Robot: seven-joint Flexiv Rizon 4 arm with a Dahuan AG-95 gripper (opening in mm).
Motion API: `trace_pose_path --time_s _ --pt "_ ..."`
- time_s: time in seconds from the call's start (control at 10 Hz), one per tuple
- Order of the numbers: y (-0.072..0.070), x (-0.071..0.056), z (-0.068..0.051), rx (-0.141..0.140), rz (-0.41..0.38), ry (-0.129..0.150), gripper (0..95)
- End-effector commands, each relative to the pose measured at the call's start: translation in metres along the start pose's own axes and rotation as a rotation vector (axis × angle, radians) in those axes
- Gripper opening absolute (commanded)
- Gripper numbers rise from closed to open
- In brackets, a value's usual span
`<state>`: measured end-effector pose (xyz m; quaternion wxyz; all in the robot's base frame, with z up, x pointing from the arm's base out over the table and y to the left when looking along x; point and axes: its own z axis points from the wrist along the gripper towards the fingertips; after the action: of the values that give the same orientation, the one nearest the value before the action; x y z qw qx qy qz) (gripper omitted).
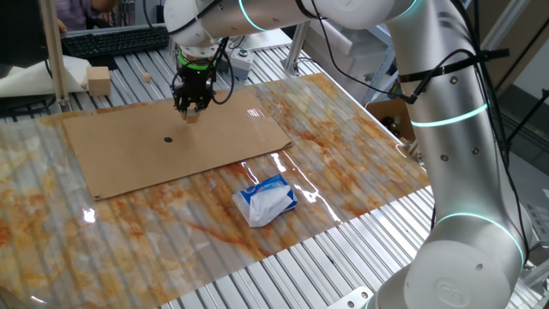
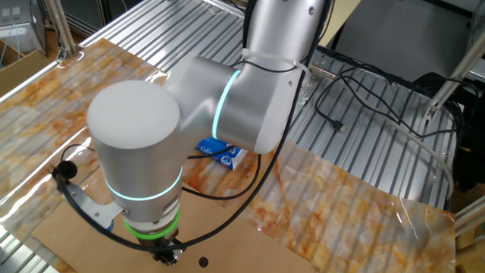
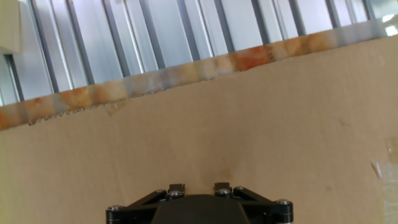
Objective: Grab the block and place it at the designated location
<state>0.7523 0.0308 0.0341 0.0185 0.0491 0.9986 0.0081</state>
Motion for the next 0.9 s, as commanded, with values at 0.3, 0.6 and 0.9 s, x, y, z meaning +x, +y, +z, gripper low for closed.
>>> trace_pose_path --time_s 0.3,0.6,0.9 --pt "0.0004 0.0009 -0.0002 -0.021 -0.154 -0.014 0.0" --pt "0.0004 0.0009 -0.0002 -0.02 -0.167 -0.011 0.0" --pt "0.0004 0.0009 -0.0002 -0.021 -0.168 -0.012 0.0"
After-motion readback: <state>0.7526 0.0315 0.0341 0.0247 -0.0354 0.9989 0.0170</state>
